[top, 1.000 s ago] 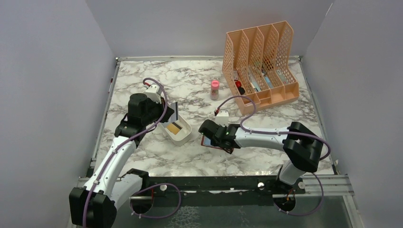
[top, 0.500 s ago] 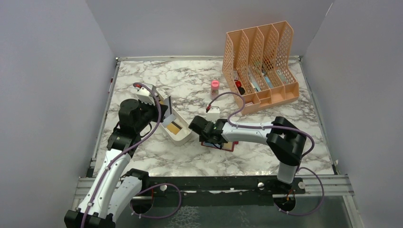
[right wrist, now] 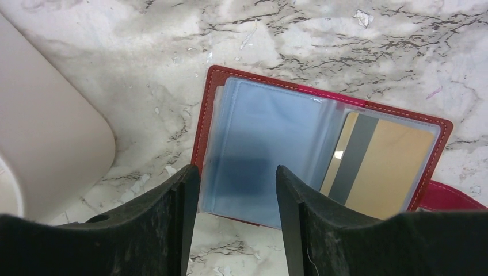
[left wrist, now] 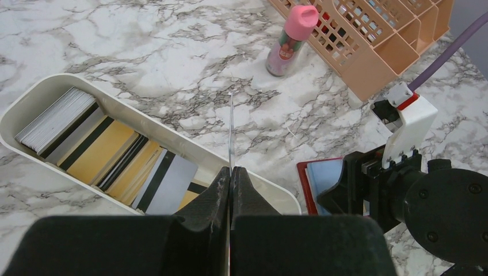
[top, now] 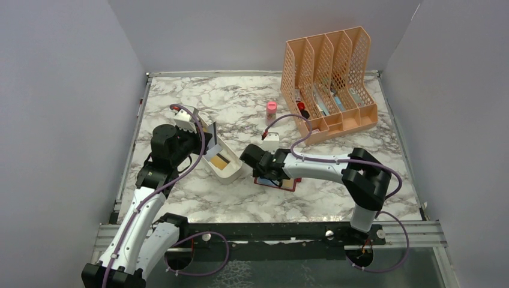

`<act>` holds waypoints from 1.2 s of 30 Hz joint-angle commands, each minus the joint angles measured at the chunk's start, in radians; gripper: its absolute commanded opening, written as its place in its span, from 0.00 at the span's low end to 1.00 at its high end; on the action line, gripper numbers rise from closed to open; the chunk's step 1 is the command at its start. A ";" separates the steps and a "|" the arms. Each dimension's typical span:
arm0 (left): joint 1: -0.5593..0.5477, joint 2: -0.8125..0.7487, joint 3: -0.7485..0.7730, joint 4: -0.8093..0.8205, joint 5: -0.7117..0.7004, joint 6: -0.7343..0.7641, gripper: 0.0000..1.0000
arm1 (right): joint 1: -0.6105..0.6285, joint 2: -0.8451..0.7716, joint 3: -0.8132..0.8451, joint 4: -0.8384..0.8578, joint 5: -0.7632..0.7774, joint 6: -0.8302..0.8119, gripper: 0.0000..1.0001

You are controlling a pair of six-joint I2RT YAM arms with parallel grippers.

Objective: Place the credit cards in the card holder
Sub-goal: Adjust the card holder at the center of the board.

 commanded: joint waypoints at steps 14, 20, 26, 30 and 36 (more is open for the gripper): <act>0.007 -0.015 -0.010 0.002 0.012 0.017 0.00 | -0.029 0.024 -0.037 -0.005 0.007 0.020 0.56; 0.007 -0.017 -0.011 0.001 0.013 0.017 0.00 | -0.034 0.044 -0.052 0.025 -0.017 0.018 0.55; 0.008 -0.020 -0.011 -0.001 0.012 0.020 0.00 | -0.033 0.062 -0.056 0.036 -0.035 0.021 0.57; 0.007 -0.023 -0.009 -0.001 0.009 0.020 0.00 | -0.033 0.045 -0.054 0.039 -0.036 0.023 0.58; 0.007 -0.025 -0.012 -0.002 0.009 0.020 0.00 | -0.033 0.028 -0.038 0.030 -0.036 0.017 0.59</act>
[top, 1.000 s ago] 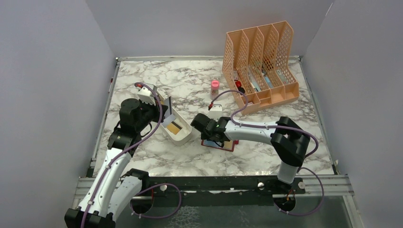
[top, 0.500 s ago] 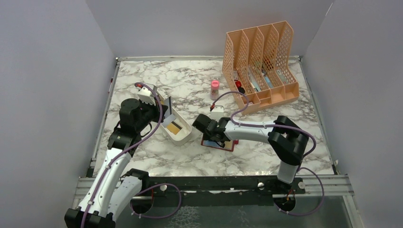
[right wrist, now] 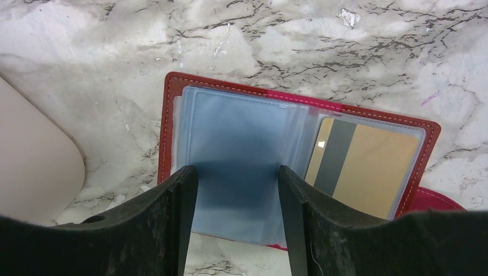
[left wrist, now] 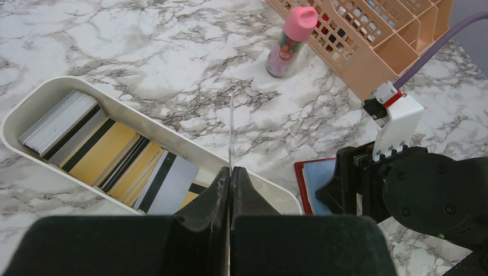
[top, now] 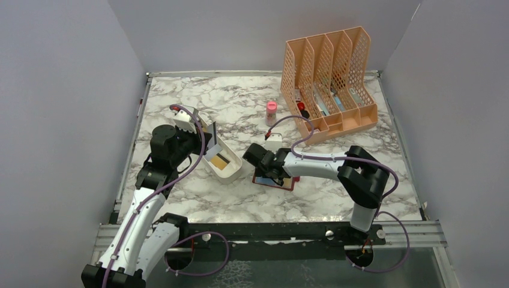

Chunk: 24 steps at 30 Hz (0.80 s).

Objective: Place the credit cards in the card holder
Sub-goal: Adjust the card holder at the center of the board.

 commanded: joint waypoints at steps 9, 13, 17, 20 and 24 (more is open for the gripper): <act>0.007 -0.016 -0.011 -0.004 0.008 0.009 0.00 | -0.002 0.002 0.017 0.000 -0.016 0.006 0.64; 0.007 -0.018 -0.011 -0.004 0.011 0.009 0.00 | -0.002 0.002 0.011 0.005 -0.015 0.008 0.68; 0.008 -0.018 -0.011 -0.004 0.012 0.009 0.00 | -0.001 -0.010 -0.002 0.020 -0.037 0.016 0.68; 0.007 -0.019 -0.011 -0.003 0.011 0.009 0.00 | -0.001 -0.031 0.002 0.025 -0.051 0.010 0.66; 0.007 -0.020 -0.011 -0.004 0.010 0.009 0.00 | -0.001 -0.050 0.020 0.010 -0.038 0.006 0.66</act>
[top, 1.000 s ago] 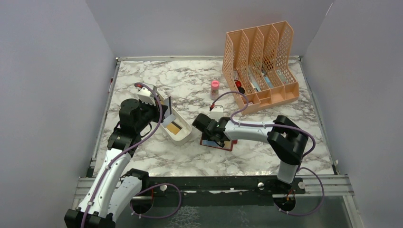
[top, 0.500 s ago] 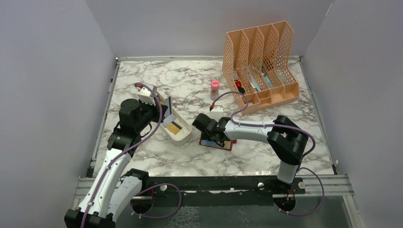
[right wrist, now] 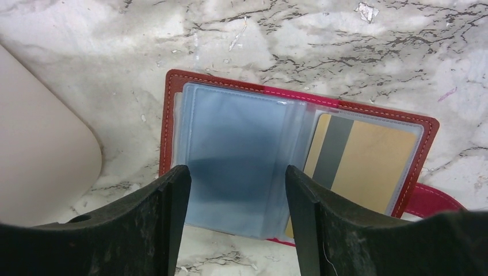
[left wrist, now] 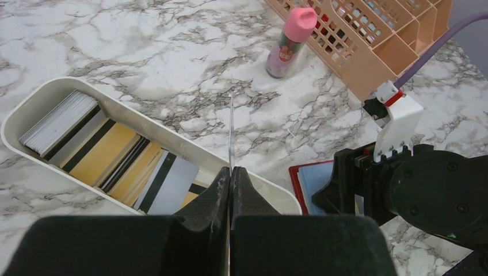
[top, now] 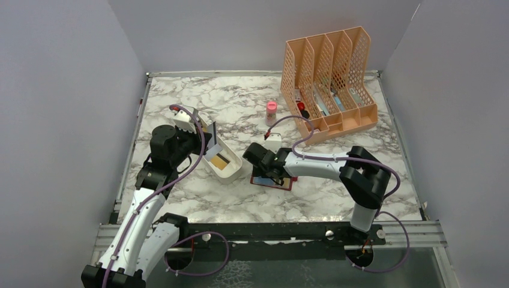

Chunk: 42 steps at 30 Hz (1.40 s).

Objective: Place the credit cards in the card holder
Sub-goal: Adjust the card holder at the center of the board.

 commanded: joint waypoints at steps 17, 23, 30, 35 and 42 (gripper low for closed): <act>0.007 -0.021 -0.009 -0.010 -0.001 0.017 0.00 | -0.001 0.040 0.013 -0.014 -0.022 0.018 0.64; 0.007 -0.019 -0.008 -0.009 -0.003 0.018 0.00 | -0.002 0.026 -0.009 -0.002 -0.018 0.017 0.60; 0.007 -0.021 -0.008 -0.012 -0.018 0.022 0.00 | -0.001 -0.002 -0.044 0.046 -0.049 0.006 0.51; 0.007 -0.020 -0.011 -0.009 -0.018 0.019 0.00 | -0.002 -0.035 -0.071 0.067 -0.043 0.013 0.48; 0.008 0.042 -0.007 0.023 0.075 -0.037 0.00 | -0.022 -0.116 -0.158 0.220 -0.111 -0.014 0.51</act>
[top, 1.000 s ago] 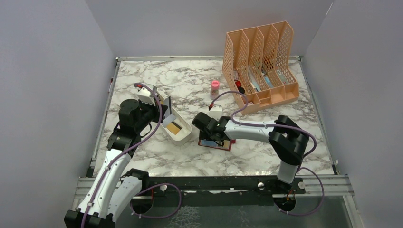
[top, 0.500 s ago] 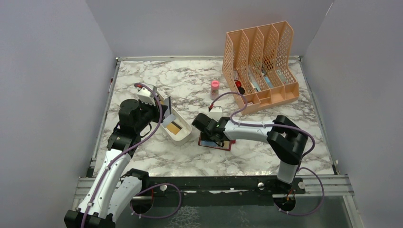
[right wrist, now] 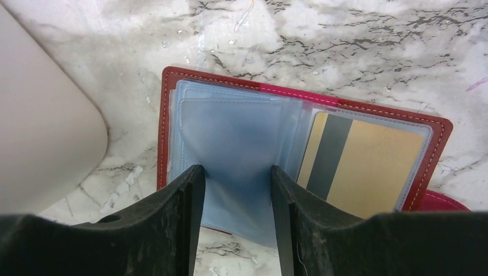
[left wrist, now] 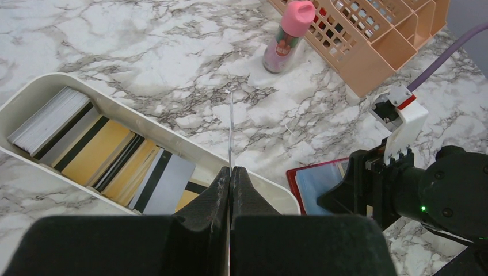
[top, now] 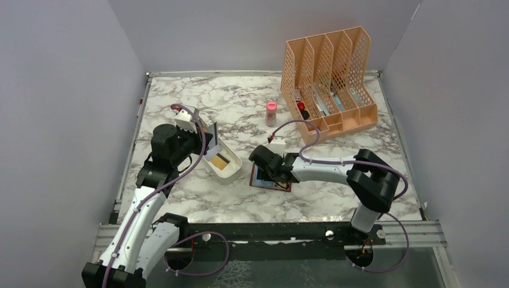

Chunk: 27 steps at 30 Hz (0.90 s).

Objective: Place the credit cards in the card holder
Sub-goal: Adjust the card holder at the center of the board.

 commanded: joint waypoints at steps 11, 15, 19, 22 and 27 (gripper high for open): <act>0.006 0.063 0.004 0.024 0.138 -0.096 0.00 | -0.055 -0.096 -0.140 0.216 -0.141 -0.020 0.45; -0.001 0.091 0.006 0.027 0.181 -0.130 0.00 | -0.070 -0.107 -0.170 0.246 -0.160 -0.017 0.41; -0.026 0.139 0.014 0.027 0.215 -0.163 0.00 | -0.087 -0.127 -0.210 0.298 -0.194 -0.019 0.38; -0.067 0.193 0.024 0.026 0.222 -0.183 0.00 | -0.098 -0.147 -0.243 0.342 -0.216 -0.024 0.36; -0.149 0.295 0.040 0.031 0.219 -0.219 0.00 | -0.114 -0.189 -0.306 0.422 -0.251 -0.030 0.35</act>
